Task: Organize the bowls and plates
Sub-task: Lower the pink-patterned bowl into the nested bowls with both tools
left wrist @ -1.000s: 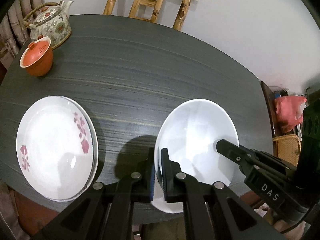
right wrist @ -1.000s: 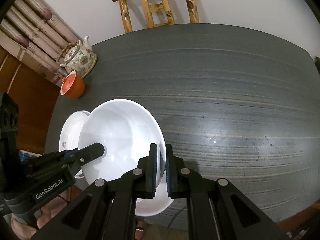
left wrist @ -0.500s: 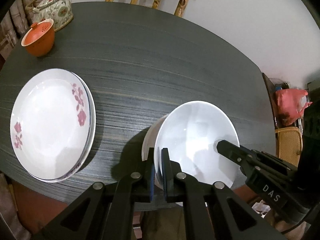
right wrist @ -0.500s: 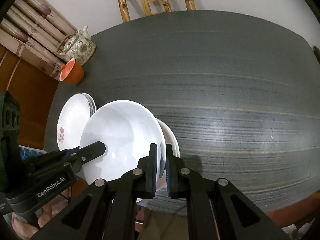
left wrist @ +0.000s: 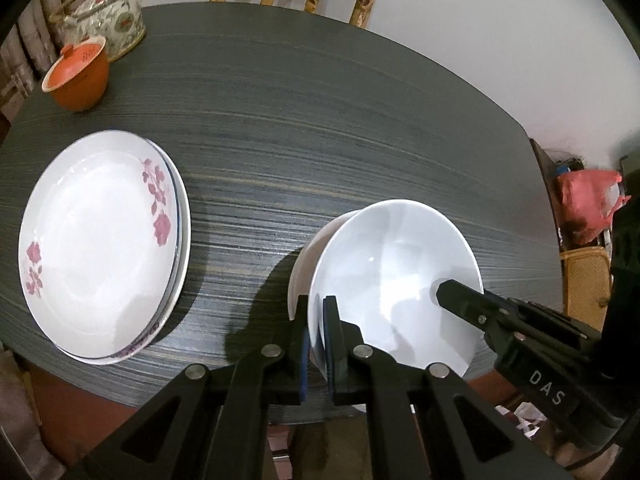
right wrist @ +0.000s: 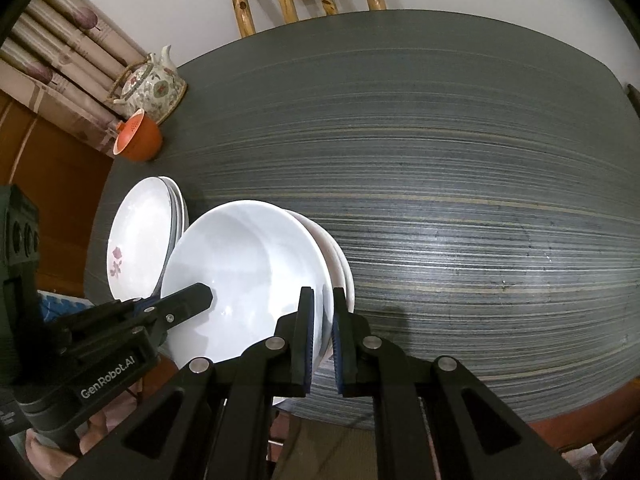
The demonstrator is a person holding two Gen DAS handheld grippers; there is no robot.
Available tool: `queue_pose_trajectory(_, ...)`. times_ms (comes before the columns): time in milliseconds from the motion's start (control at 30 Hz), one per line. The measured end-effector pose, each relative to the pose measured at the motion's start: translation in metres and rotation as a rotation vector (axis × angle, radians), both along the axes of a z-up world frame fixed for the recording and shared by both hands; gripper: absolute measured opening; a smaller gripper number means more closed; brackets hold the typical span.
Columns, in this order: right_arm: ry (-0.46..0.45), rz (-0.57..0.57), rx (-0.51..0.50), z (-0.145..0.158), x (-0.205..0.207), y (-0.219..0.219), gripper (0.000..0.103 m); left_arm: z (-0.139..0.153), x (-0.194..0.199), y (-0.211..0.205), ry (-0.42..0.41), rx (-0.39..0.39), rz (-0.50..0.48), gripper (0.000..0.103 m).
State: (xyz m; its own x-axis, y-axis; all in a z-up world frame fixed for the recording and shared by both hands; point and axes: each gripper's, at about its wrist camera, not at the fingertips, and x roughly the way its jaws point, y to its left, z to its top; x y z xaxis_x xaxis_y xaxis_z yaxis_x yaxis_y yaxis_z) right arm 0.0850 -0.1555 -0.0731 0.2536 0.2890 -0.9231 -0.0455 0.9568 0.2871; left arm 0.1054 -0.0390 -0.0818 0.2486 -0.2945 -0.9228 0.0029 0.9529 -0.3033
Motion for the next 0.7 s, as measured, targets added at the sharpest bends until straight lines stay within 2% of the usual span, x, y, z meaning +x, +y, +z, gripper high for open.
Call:
queue_pose_trajectory(400, -0.002, -0.007, 0.005, -0.001, -0.003, -0.003, 0.011, 0.002, 0.001, -0.023, -0.021, 0.101, -0.061, 0.007)
queue_pose_trajectory(700, 0.011, -0.013, 0.001, -0.005, -0.002, -0.004, 0.012, 0.003, 0.004, -0.027, -0.003, 0.107, -0.072, 0.008)
